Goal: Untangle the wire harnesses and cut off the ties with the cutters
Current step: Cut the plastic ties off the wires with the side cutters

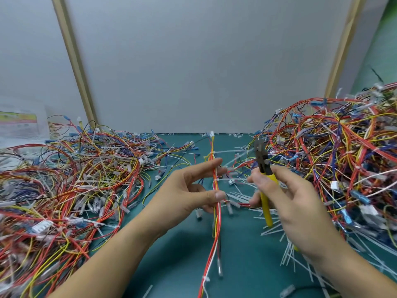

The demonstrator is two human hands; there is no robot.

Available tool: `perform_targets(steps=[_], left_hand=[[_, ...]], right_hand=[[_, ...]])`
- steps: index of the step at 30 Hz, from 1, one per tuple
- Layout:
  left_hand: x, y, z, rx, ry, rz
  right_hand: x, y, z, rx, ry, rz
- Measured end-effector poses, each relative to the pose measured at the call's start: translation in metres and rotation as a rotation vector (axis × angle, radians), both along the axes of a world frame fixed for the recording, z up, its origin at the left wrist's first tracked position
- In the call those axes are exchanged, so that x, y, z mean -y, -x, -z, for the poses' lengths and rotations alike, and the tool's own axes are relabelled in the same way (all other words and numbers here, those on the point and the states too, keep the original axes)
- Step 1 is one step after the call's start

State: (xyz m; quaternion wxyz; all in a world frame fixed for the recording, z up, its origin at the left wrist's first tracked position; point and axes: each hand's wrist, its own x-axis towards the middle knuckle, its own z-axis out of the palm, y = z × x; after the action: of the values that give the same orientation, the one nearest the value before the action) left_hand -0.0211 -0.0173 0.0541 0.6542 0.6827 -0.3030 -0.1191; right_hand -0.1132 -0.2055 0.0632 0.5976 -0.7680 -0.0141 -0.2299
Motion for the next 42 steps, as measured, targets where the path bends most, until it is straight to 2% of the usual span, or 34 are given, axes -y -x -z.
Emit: perform_targets(steps=[2, 9, 17, 42], left_hand=[[-0.002, -0.001, -0.001, 0.057, 0.035, -0.055], [-0.007, -0.002, -0.002, 0.158, 0.076, -0.070], [-0.005, -0.001, 0.000, 0.216, 0.044, -0.024], [-0.003, 0.000, 0.000, 0.188, 0.031, -0.008]], right_hand=[[0.000, 0.002, -0.003, -0.022, -0.025, -0.032], [-0.008, 0.001, 0.003, -0.332, 0.005, -0.255], [-0.007, -0.001, 0.006, -0.376, -0.014, -0.257], [-0.010, -0.001, 0.007, -0.372, -0.001, -0.275]])
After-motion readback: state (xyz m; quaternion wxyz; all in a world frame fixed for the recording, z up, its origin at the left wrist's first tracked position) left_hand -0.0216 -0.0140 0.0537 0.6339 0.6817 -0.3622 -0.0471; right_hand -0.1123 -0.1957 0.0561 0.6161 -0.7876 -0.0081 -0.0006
